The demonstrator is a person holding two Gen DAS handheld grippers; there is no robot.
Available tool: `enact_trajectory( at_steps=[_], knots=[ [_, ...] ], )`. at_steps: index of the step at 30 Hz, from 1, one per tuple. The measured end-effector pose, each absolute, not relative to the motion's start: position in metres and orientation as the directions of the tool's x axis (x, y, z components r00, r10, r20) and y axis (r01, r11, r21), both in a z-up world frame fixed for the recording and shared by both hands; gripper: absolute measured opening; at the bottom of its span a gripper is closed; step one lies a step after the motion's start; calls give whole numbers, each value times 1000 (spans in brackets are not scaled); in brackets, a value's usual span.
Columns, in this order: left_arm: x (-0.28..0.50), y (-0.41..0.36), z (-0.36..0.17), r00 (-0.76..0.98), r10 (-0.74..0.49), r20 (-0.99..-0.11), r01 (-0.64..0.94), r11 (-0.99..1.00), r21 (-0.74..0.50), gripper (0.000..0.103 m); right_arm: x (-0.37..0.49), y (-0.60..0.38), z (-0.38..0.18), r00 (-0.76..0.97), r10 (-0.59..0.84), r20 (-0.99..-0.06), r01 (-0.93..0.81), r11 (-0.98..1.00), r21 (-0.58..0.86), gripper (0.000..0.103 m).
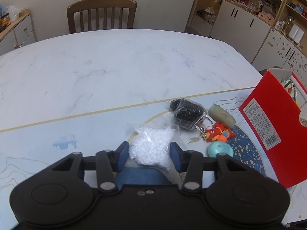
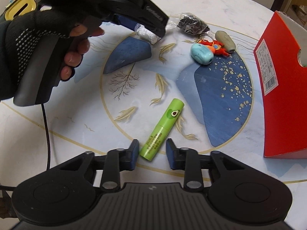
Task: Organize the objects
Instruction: 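Grasp the green tube with the right tool while the left tool grasps the white bead bag, then carry the green tube and white bead bag into the red shoebox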
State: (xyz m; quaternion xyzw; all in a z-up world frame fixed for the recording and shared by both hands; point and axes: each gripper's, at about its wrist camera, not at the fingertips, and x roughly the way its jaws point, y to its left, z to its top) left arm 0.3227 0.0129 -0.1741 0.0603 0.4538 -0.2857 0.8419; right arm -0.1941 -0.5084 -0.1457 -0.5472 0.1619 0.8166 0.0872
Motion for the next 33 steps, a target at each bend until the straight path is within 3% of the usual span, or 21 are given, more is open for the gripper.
enact_trajectory(
  at_steps=[5,21,33],
  knots=[
    [320,18,-173,414,-428,-804,516,838,-180,38,-189,-499,-147,-393,-49,-918,-340,-920,195,16],
    [278,29,-144,384,-460,-801,456,848,-269,35,-148,-447,-120,-503,-69,-862,-376,-880,290,15],
    [229,0,-92,399,-538,-742,449,821,-354,35,-100,-396,-77,-624,-75,-778,-316,-886,340,15]
  ],
)
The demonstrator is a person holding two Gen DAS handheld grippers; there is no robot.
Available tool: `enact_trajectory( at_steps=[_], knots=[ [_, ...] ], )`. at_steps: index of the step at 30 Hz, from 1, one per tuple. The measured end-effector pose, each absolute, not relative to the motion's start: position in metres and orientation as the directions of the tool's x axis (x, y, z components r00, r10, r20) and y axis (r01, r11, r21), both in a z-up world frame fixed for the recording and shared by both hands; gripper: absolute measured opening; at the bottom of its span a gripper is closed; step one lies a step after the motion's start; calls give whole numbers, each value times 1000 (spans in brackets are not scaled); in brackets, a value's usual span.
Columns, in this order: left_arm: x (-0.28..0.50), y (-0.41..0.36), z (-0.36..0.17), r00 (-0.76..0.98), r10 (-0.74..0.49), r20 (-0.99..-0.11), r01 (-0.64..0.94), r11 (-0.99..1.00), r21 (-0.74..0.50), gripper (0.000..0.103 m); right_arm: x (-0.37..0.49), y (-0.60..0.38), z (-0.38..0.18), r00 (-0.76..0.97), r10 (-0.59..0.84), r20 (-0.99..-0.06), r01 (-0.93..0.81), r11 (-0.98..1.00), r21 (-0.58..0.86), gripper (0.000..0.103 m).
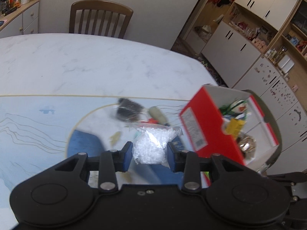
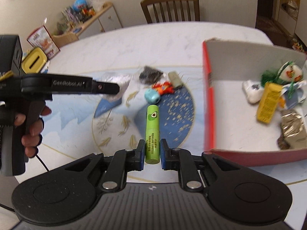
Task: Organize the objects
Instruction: 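Carry the green tube and white bead bag into the red shoebox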
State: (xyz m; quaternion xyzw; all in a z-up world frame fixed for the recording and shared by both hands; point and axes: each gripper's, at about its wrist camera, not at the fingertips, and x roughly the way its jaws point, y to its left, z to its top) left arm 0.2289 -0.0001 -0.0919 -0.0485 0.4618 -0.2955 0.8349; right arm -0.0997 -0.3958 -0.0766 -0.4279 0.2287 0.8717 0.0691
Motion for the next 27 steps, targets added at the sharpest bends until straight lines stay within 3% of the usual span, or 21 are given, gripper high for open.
enact_trajectory(
  at_steps=[15,27],
  knots=[
    [191,-104,-60,381,-591,-711,545,765,-344,35,-35,-304,-67,-678,22,-735,-403,-847,346,15],
    [178,-187,-68,352,-575,-739,594,747,-298,35,10,-231,-82,-653,134,-745,-516,-799,309,15]
  ],
)
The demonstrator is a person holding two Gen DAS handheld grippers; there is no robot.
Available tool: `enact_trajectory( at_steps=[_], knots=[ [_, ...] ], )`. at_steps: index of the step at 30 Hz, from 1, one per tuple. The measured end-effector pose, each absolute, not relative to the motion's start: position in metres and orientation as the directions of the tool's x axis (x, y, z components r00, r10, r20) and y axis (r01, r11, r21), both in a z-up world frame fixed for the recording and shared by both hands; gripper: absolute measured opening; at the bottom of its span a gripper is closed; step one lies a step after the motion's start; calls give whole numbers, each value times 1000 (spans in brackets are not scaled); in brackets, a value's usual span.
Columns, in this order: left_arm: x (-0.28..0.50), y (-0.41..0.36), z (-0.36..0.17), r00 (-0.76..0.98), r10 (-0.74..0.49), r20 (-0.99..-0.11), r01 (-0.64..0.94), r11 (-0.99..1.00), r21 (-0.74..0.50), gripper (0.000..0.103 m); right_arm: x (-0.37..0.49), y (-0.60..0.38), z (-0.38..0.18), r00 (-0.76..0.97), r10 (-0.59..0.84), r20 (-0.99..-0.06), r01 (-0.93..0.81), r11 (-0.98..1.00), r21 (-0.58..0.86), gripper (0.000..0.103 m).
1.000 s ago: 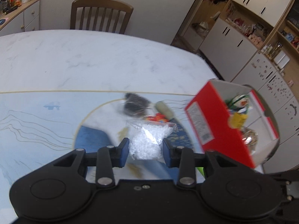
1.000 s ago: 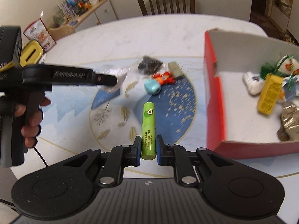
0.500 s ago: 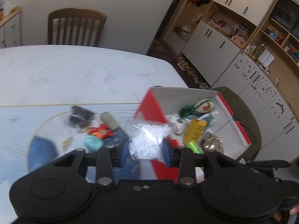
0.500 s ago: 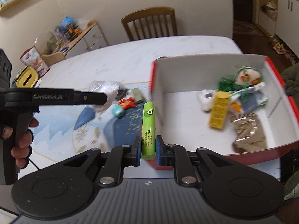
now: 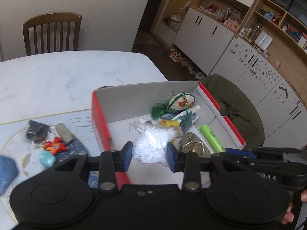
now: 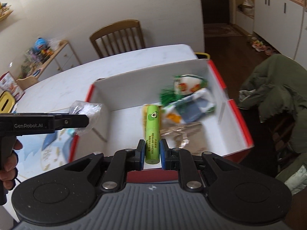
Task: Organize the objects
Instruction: 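Carry the green tube and white bead bag into the red shoebox, then open both tools to drop the green tube and white bead bag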
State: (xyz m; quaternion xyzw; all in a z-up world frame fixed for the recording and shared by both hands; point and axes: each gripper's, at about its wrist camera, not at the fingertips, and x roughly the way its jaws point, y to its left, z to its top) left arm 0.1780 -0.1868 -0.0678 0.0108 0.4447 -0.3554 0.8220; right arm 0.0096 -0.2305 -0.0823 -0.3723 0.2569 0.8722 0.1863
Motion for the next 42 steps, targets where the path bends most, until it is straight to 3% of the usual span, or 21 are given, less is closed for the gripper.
enact_trajectory(
  at_steps=[20,42],
  knots=[
    [214,-265,-96,426,-437,-793,587,800,-125,35,-4,-181,-125,-507,219,-834,-552,-825,119,15],
    [240,-315,-140,390,-332,-859,623,782,-20,36,-16,-187,-142,-462,217,-860,-508,-859,57,15]
  ],
)
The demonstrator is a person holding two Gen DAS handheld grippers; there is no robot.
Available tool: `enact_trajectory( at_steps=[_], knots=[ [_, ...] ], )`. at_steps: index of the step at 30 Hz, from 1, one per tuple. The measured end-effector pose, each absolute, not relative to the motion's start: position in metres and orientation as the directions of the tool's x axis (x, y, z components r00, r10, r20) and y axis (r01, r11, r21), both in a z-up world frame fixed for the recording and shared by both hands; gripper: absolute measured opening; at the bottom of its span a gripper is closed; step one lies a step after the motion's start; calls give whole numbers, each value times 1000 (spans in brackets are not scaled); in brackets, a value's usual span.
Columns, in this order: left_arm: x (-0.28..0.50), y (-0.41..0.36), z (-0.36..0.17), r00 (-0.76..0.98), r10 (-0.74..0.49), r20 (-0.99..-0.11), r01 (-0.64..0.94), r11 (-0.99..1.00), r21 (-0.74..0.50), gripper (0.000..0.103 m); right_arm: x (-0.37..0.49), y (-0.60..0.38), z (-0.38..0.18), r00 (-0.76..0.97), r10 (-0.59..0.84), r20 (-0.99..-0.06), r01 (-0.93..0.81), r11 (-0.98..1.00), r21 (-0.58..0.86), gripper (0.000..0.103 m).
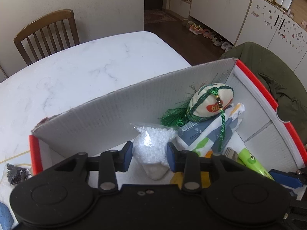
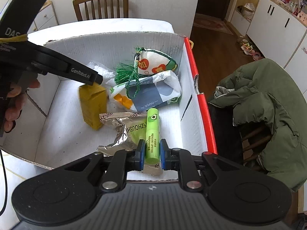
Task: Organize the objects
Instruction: 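Open both tools to drop the green tube and white bead bag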
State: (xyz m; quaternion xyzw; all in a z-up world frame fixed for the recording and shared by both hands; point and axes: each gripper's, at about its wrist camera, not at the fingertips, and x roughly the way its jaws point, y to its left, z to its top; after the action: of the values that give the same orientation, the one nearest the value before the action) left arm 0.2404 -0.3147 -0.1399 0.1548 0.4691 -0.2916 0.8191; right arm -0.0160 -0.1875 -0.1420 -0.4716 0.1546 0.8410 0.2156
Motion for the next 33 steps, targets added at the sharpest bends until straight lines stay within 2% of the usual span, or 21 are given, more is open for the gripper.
enact_trajectory(
  at_steps=[12,14,16,23,27,33],
  knots=[
    [233,-325,-141,356,-328,-875,659,752,-14,42,-3,-182,-134,-495,191,-848,-513,-851,108,17],
    [230,-325,-140,352,-330,-876,665,747,-15,55,-1,-182,-132,-508,181,-842,-513,-849,127,19],
    [226,-323,-138,363,-325,-873,660,752,-5,59,1,-182,-128,-521,172,-836,-513,-846,145,20],
    [220,-308,-128,366,-360,-858,646,762,-44,63,6,-188,-118,-552,156,-819,-504,-845,178,22],
    [214,-300,-116,378,-385,-842,640,766,-62,64,11,-191,-113,-571,155,-806,-503,-842,195,29],
    [203,-291,-93,425,-417,-803,630,774,-68,68,17,-193,-104,-596,161,-787,-502,-839,209,30]
  ],
)
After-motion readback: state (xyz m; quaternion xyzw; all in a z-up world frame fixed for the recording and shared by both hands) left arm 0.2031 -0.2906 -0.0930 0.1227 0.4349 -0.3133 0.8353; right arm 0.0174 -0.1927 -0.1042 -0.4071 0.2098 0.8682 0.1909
